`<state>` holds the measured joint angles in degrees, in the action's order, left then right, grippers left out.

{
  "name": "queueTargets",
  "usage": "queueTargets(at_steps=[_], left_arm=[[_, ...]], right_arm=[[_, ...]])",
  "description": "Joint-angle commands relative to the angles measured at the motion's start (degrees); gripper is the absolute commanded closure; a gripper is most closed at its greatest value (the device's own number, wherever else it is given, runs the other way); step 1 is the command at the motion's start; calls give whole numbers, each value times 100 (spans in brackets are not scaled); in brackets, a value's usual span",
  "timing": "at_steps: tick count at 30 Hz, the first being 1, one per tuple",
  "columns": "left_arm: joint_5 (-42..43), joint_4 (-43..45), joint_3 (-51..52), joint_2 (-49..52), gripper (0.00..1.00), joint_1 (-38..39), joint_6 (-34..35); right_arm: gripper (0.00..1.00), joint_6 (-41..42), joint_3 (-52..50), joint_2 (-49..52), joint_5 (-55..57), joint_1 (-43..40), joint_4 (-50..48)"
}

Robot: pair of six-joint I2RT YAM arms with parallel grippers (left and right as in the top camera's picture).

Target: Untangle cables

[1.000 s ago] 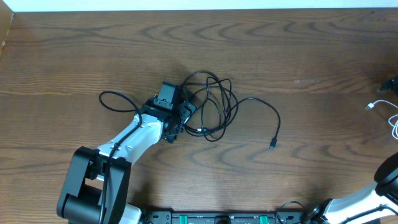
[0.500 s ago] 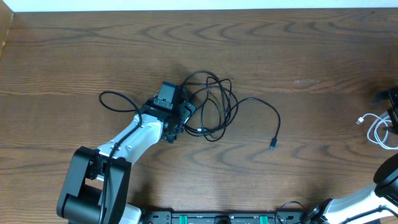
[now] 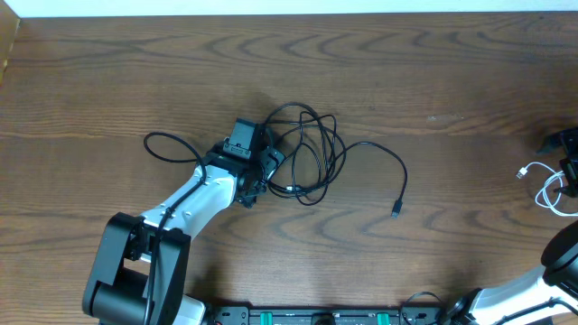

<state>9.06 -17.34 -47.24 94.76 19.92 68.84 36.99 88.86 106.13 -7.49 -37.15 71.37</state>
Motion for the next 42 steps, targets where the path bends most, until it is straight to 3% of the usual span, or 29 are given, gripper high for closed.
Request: queueTargets(at_steps=[1, 5, 7, 11, 21, 26, 28, 34, 36, 39, 42], left_arm=[[-59, -273, 492, 522, 5, -24, 68], [-59, -275, 492, 522, 5, -24, 68], [-59, -275, 492, 522, 5, -24, 68], [-59, -273, 492, 522, 5, -24, 68], [-59, -273, 492, 522, 5, -24, 68], [-59, -273, 492, 522, 5, -24, 68], [-59, -273, 492, 522, 5, -24, 68], [-59, -275, 492, 522, 5, -24, 68], [-59, -273, 492, 522, 4, -24, 68], [-59, -273, 492, 522, 5, -24, 68], [-59, -273, 492, 522, 5, -24, 68]], right_arm=[[20, 586, -245, 7, 651, 214, 70], [8, 1661, -708, 7, 1622, 413, 61], [8, 2022, -1014, 7, 1963, 442, -155], [6, 2013, -1572, 7, 2092, 402, -981], [30, 1585, -2719, 11, 2090, 306, -3685], [48, 1233, -2983, 11, 2090, 299, -4546], [49, 933, -2964, 11, 2087, 299, -4850], [38, 273, -2472, 11, 2087, 258, -5152], [19, 151, -2131, 11, 2087, 254, -4887], [1, 319, -1558, 11, 2087, 254, -4151], [1, 721, -1067, 9, 2081, 254, -3471]])
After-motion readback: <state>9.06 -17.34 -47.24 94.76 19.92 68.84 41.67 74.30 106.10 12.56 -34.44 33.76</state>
